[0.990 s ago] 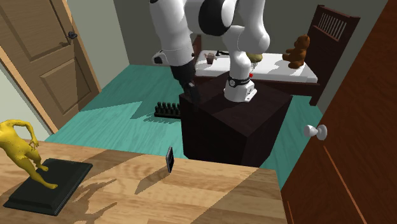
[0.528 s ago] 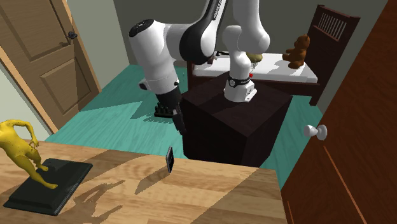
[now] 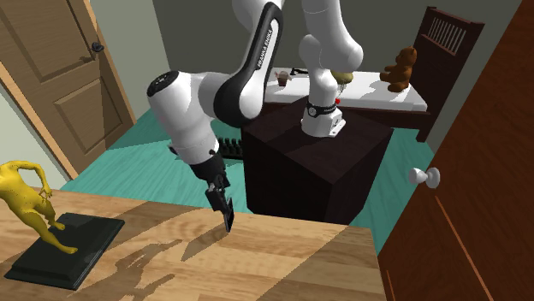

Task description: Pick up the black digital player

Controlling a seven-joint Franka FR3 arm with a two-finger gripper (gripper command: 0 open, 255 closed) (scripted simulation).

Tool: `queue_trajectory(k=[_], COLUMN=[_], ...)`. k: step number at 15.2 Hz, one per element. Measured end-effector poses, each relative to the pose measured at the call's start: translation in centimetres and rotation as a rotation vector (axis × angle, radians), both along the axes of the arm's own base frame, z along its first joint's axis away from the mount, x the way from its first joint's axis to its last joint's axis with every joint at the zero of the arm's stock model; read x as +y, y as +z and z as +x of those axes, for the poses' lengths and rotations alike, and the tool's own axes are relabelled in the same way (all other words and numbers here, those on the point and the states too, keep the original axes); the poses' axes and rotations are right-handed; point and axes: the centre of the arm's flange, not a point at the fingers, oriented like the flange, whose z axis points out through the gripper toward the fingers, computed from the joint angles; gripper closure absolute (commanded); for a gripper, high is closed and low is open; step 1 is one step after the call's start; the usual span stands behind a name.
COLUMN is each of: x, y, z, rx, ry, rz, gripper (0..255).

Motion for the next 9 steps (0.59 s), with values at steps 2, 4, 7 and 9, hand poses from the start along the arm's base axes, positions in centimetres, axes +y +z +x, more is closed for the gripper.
queue_trajectory(k=[2,4,7,9], x=[0.0,0.1,0.0,0.1], y=[-1.2,-2.4,-3.9,-4.2], z=[0.4,0.5,0.4,0.3], rx=[0.001,0.001,0.001,0.001], ry=[-0.006,-0.008,-0.008,-0.008], rz=[0.0,0.0,0.0,0.0], gripper=[0,0,0,255])
